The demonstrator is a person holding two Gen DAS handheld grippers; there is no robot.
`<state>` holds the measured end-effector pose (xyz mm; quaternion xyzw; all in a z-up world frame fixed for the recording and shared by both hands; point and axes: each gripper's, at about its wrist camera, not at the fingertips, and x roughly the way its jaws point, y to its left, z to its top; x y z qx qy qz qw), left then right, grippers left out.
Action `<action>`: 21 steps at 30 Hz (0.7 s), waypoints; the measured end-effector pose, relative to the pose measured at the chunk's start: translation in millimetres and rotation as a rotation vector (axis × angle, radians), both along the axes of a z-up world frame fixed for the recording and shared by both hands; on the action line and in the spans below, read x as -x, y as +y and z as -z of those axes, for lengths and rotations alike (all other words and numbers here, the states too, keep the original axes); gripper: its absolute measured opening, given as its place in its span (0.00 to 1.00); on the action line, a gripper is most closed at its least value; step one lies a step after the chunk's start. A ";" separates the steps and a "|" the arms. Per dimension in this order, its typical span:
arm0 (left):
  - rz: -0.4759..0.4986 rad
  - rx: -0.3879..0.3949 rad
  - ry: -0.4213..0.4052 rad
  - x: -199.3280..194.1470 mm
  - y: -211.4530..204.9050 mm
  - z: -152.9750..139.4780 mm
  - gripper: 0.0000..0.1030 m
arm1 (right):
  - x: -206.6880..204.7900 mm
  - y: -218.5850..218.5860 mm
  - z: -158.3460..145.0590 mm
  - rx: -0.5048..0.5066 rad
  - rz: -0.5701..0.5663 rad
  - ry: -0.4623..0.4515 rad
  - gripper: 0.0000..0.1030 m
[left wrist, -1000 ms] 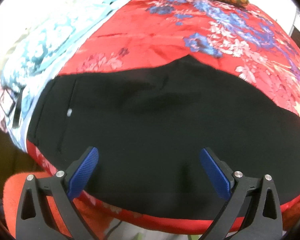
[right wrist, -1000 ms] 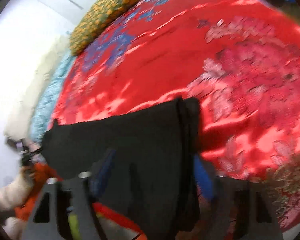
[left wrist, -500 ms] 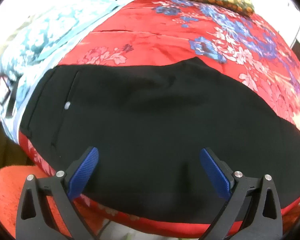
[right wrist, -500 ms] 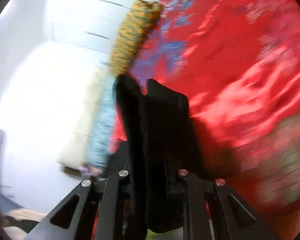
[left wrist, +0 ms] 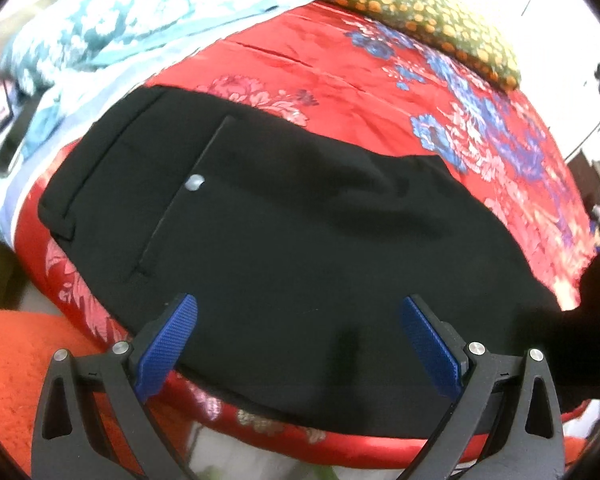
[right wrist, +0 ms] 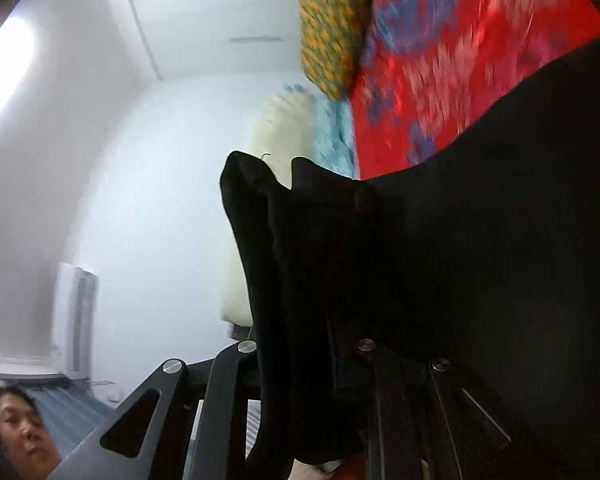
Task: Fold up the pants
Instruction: 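Grasp the pant hem with the right gripper and lift it up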
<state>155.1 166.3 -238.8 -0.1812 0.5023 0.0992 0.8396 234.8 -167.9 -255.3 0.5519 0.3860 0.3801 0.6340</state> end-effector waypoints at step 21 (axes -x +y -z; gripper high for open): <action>0.195 0.133 -0.114 -10.0 -27.1 -13.4 0.98 | 48.7 85.7 -72.9 0.949 -0.120 -0.337 0.90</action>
